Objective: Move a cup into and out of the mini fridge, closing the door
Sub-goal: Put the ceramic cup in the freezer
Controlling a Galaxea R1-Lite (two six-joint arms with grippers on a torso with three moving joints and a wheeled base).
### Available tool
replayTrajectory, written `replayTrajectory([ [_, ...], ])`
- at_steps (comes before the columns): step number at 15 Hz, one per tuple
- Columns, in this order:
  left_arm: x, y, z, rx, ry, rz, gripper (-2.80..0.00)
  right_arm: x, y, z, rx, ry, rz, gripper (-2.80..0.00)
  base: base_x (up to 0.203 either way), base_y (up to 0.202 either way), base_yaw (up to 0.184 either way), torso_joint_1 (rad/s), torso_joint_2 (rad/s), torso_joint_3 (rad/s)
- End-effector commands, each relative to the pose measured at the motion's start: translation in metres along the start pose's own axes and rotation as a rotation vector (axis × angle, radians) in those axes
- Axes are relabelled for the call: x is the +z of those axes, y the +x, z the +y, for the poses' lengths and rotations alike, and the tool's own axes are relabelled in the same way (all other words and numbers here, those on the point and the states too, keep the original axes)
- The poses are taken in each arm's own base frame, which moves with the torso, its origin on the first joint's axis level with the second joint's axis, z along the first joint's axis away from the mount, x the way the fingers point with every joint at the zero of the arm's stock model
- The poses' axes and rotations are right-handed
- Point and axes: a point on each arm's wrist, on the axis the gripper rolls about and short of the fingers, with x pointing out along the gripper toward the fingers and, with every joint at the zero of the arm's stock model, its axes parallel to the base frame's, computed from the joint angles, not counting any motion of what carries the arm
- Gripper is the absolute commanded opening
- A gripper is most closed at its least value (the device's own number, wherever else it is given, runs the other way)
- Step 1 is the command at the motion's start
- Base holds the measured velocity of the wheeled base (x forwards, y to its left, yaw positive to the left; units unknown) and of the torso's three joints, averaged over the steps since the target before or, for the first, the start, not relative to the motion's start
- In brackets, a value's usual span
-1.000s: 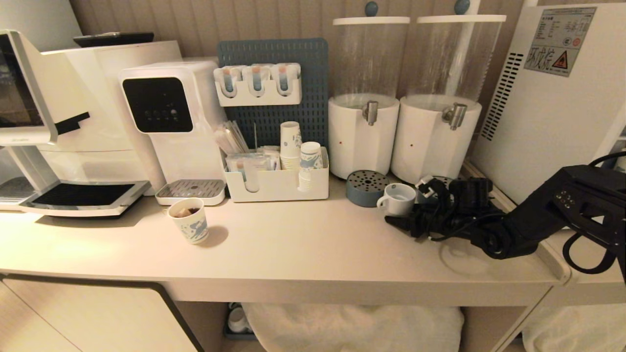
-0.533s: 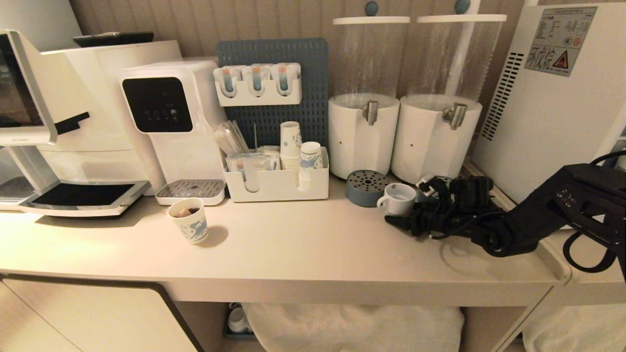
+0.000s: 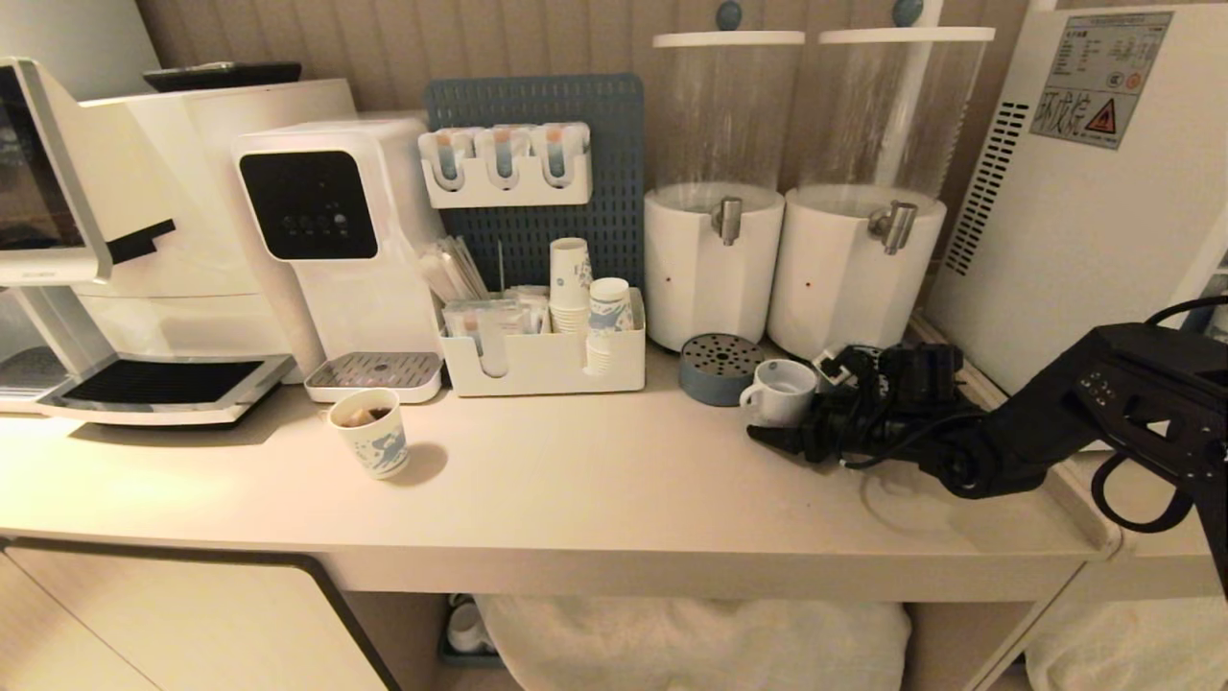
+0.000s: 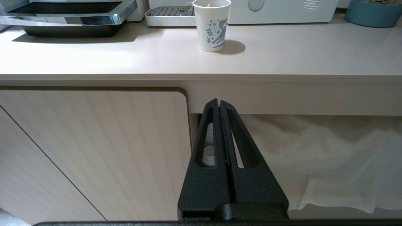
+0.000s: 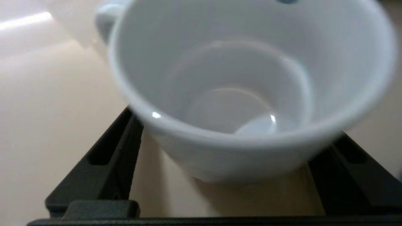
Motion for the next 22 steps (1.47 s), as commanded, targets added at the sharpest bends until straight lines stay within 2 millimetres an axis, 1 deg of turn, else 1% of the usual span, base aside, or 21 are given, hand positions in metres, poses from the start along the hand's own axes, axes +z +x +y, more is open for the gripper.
replayTrajectory([
  [1,0.000,0.000,0.000,-0.001,0.000,0.000,-2.80,0.000,0.001,-0.001,0.008,-0.013,-0.008,0.00,0.000,0.000,0.000,0.000,0.00,0.000],
  [8,0.000,0.000,0.000,-0.001,0.000,0.001,-2.80,0.002,0.009,-0.010,0.020,-0.022,-0.026,0.00,0.000,0.000,0.000,0.000,0.00,0.000],
  [15,0.000,0.000,0.000,-0.001,0.000,0.000,-2.80,0.003,0.005,-0.023,-0.014,0.007,-0.039,0.00,0.000,0.000,0.000,0.000,0.00,0.000],
  [22,0.000,0.000,0.000,-0.001,0.000,0.000,-2.80,0.006,0.006,-0.025,-0.018,0.007,-0.048,0.00,0.000,0.000,0.000,0.000,0.00,0.000],
])
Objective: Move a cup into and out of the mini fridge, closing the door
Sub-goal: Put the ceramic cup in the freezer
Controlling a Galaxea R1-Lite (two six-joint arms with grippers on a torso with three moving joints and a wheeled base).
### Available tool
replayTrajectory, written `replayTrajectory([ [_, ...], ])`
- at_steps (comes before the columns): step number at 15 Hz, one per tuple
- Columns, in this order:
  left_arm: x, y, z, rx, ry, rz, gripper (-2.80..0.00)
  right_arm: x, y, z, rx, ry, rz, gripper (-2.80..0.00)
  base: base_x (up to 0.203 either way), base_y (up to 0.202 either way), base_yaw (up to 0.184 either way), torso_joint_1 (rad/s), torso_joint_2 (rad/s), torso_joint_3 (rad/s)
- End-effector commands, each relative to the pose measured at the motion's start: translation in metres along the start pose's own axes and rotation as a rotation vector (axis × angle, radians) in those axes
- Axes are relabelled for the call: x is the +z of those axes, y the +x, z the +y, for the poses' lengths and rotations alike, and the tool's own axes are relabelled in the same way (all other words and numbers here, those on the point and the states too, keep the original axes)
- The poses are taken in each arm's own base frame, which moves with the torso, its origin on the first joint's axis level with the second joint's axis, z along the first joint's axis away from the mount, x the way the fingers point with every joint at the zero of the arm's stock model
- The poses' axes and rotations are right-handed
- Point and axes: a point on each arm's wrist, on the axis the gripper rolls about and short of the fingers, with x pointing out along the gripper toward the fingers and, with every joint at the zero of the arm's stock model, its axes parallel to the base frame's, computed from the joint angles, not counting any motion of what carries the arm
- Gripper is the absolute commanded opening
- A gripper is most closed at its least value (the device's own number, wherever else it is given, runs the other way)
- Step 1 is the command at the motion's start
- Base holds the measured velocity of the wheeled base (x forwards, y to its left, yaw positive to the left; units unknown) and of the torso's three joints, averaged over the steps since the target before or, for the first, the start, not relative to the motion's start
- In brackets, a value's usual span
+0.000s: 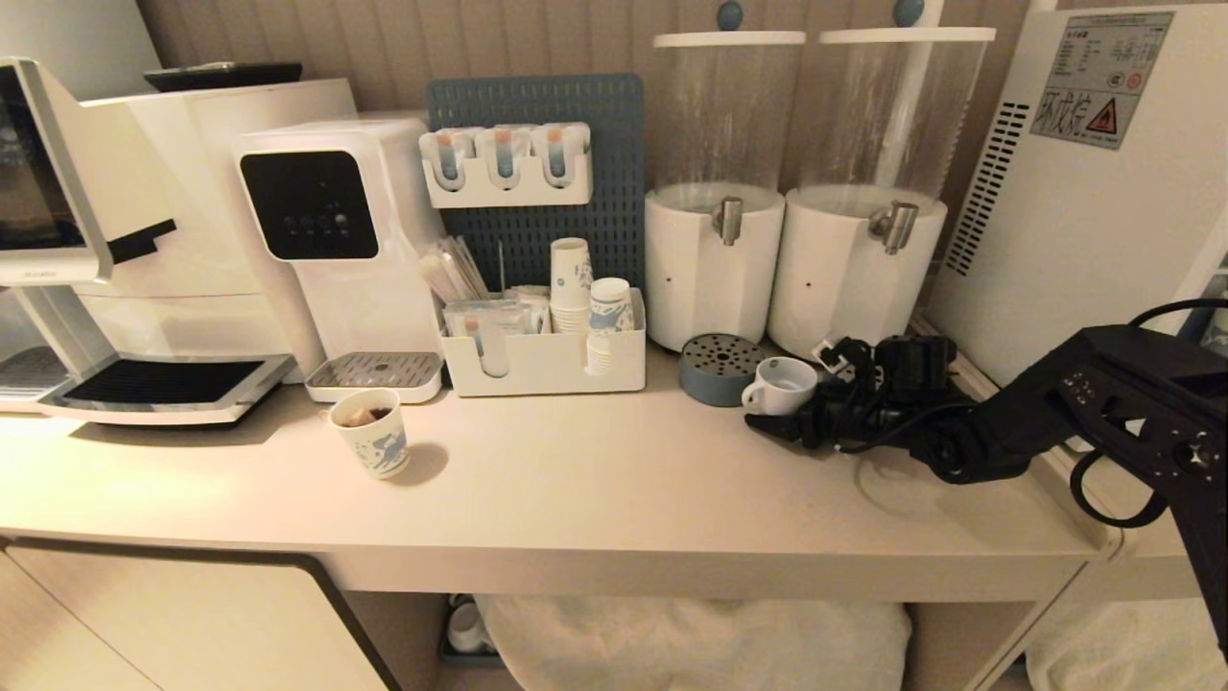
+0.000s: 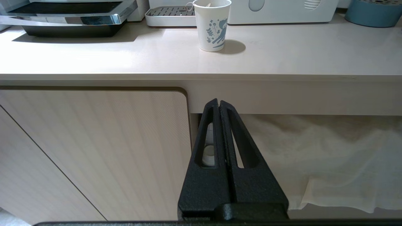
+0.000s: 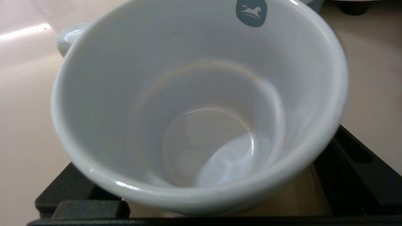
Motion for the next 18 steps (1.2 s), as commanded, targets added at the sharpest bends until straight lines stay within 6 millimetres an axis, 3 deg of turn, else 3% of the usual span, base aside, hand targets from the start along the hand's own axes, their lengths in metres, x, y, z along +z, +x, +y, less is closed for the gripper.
replayTrajectory([
  [1,0.0000,0.0000,0.0000,0.000,0.000,0.000,-2.80,0.0039,-0.0012,0.0002,0.001,-0.010,-0.011,0.00,0.000,0.000,0.000,0.000,0.00,0.000],
  [18,0.0000,0.0000,0.0000,0.000,0.000,0.000,-2.80,0.0094,-0.0048,-0.0056,-0.015,-0.019,-0.024,0.00,0.000,0.000,0.000,0.000,0.00,0.000],
])
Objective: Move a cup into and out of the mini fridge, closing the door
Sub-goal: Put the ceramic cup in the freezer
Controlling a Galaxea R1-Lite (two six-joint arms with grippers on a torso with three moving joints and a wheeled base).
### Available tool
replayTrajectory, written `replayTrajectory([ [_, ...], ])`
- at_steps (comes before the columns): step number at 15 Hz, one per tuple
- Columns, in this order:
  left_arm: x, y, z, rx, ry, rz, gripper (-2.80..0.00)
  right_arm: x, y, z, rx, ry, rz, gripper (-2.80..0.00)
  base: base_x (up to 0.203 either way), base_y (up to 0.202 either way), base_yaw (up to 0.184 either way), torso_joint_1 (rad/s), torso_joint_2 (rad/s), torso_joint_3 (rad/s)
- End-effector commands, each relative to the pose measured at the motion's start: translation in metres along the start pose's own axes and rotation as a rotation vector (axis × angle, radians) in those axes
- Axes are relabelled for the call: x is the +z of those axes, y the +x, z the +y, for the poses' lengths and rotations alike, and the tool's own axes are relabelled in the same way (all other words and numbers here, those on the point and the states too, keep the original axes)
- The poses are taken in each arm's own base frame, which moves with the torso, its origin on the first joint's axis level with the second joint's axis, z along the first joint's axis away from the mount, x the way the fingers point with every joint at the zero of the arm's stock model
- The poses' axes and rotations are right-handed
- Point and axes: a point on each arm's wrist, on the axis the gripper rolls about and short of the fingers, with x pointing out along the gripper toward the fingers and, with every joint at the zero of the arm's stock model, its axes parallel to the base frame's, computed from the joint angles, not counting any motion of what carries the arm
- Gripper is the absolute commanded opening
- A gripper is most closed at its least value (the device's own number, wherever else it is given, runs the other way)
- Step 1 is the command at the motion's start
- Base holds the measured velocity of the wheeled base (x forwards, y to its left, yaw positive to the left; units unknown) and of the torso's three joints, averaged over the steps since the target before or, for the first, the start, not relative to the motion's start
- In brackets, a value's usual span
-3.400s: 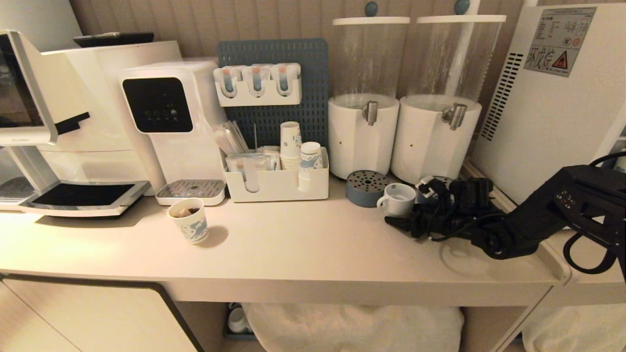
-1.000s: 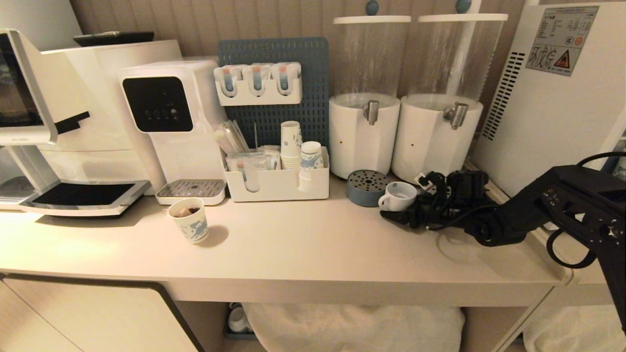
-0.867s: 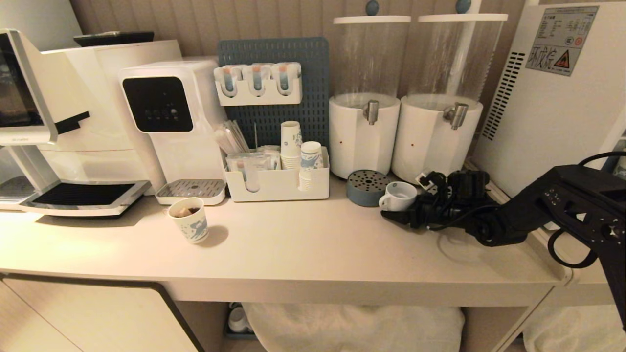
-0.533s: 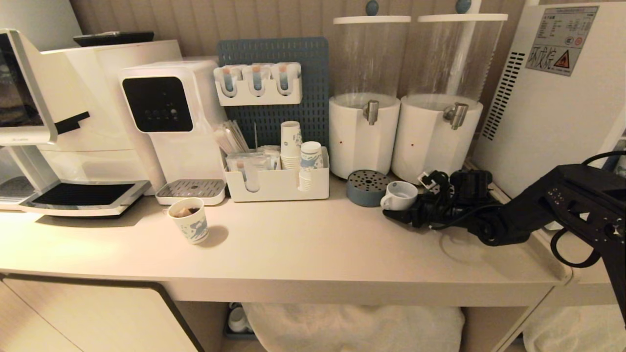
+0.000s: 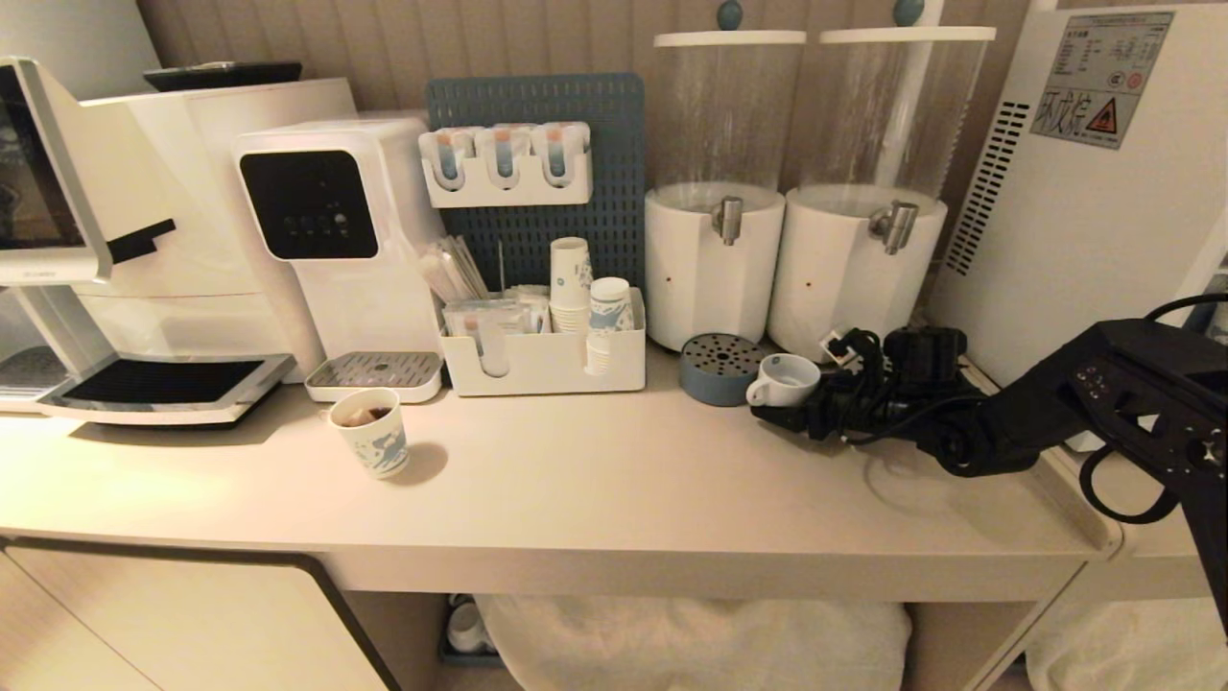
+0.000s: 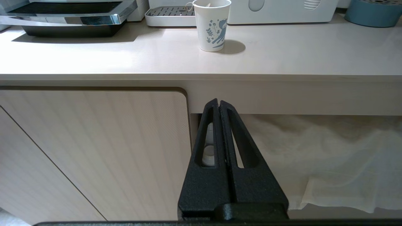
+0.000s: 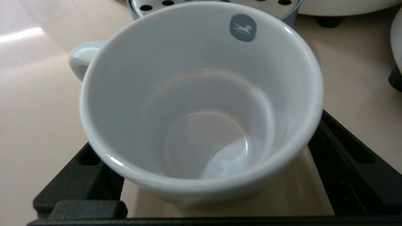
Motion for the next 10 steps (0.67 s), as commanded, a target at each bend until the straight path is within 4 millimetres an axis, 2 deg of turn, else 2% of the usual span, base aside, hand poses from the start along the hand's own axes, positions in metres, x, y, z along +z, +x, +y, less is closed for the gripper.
replayTrajectory([
  [1,0.0000,0.0001,0.0000,0.000,-0.001,0.001,-2.80,-0.0014,0.0016,-0.0006,0.004,-0.003,-0.003,0.00,0.000,0.000,0.000,0.000,0.00,0.000],
  [7,0.0000,0.0000,0.0000,0.000,-0.001,0.000,-2.80,-0.0018,0.0025,-0.0004,-0.001,0.001,0.005,0.00,0.000,0.000,0.000,0.000,0.00,0.000],
  [8,0.0000,0.0000,0.0000,0.000,0.001,0.000,-2.80,-0.0010,0.0019,-0.0010,-0.002,0.002,0.004,-2.80,0.000,0.000,0.000,0.000,0.00,0.000],
  [10,0.0000,0.0001,0.0000,0.000,-0.001,0.001,-2.80,0.0005,0.0008,-0.0006,-0.004,0.005,0.009,-2.80,0.000,0.000,0.000,0.000,0.00,0.000],
])
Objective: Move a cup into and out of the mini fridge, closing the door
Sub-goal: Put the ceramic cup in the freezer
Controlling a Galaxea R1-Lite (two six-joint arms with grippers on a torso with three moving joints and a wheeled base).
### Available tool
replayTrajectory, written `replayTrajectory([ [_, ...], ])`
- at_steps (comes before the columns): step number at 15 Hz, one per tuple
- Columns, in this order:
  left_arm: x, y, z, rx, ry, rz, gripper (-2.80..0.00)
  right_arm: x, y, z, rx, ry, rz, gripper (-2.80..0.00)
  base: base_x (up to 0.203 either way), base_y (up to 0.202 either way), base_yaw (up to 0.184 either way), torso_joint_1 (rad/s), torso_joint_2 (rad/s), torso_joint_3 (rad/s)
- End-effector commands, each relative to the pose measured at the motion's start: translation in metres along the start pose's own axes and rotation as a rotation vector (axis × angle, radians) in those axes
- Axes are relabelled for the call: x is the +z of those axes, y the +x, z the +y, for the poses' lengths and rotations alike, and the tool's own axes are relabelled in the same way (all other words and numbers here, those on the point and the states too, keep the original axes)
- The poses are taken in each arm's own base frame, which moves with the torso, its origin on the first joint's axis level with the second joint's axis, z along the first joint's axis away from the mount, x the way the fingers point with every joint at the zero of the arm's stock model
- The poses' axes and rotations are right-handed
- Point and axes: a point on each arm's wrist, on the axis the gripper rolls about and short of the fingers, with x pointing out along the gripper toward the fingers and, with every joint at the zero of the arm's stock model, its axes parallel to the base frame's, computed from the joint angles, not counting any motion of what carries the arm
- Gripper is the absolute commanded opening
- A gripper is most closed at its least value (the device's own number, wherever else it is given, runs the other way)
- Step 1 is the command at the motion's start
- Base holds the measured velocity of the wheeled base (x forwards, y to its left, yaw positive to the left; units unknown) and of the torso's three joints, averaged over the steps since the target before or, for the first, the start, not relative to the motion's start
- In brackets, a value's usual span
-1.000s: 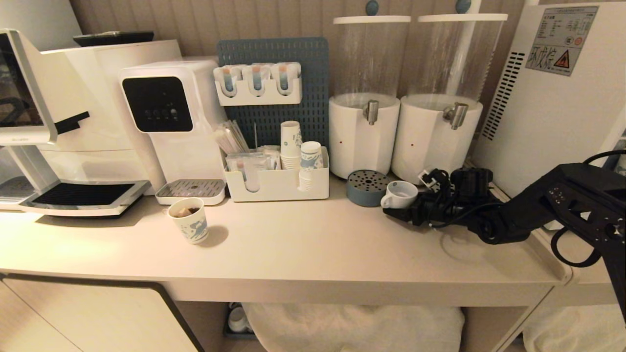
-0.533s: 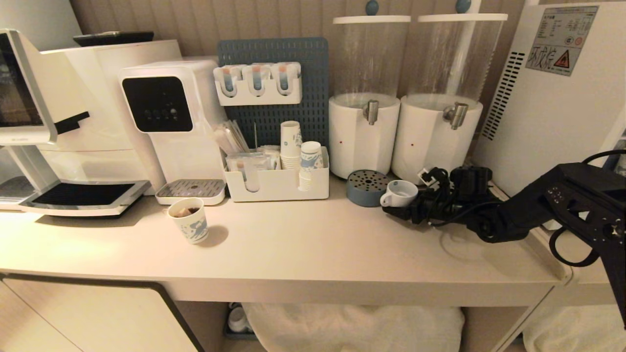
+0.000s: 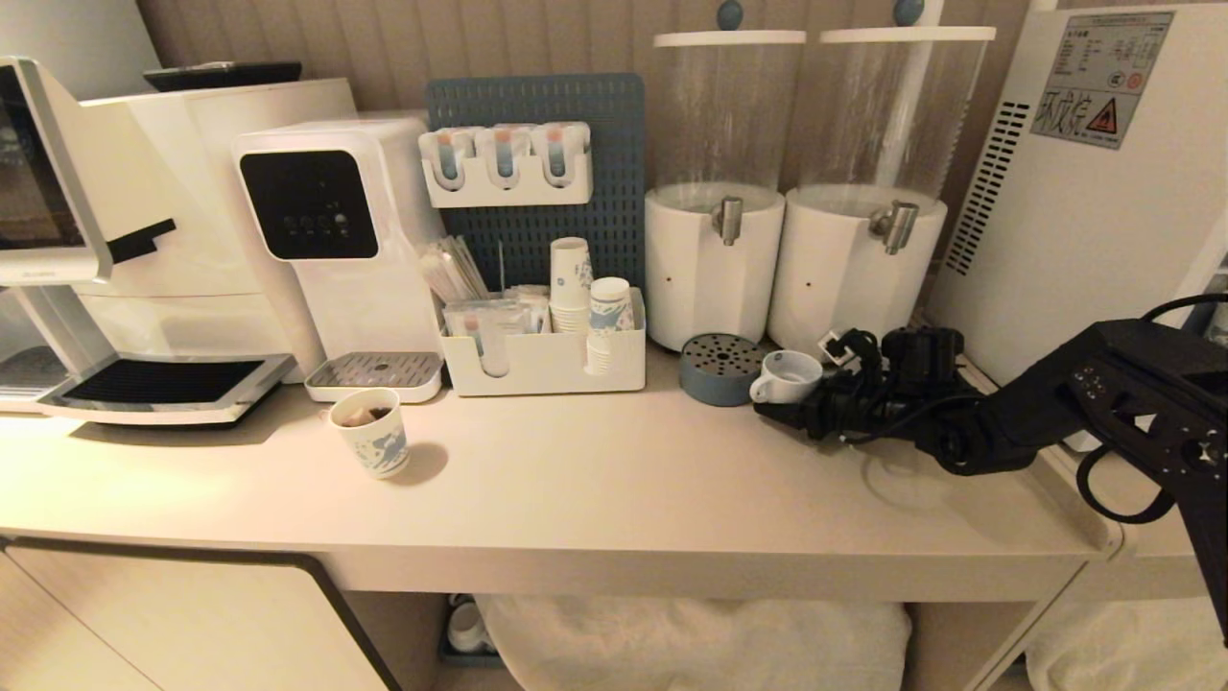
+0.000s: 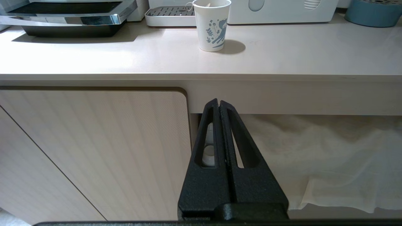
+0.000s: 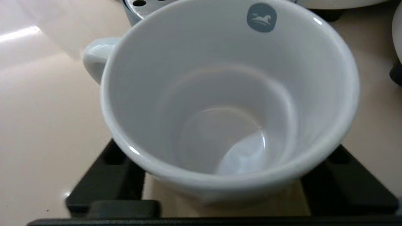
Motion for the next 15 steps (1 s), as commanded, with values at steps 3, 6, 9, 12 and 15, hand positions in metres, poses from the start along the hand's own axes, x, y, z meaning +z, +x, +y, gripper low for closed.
replayTrajectory([
  [3,0.000,0.000,0.000,0.000,0.000,0.000,-2.80,0.003,-0.002,0.001,0.003,-0.004,-0.006,-2.80,0.000,0.000,0.000,0.000,0.00,0.000],
  [6,0.000,0.000,0.000,0.000,0.000,0.001,-2.80,0.004,-0.004,0.002,0.004,-0.005,-0.005,-2.80,0.000,0.000,0.000,0.000,0.00,0.000],
  [9,0.000,0.000,0.000,0.000,0.000,0.000,-2.80,0.007,-0.007,0.004,0.003,-0.007,-0.007,-2.80,0.000,0.000,0.000,0.000,0.00,0.000],
  [12,0.000,0.000,0.000,0.000,0.001,0.000,-2.80,0.022,-0.020,0.011,0.000,-0.019,-0.022,-2.80,0.000,0.000,0.000,0.000,0.00,0.000],
  [15,0.000,0.000,0.000,0.000,0.000,0.000,-2.80,0.028,-0.027,0.015,-0.001,-0.024,-0.027,-2.80,0.000,0.000,0.000,0.000,0.00,0.000],
])
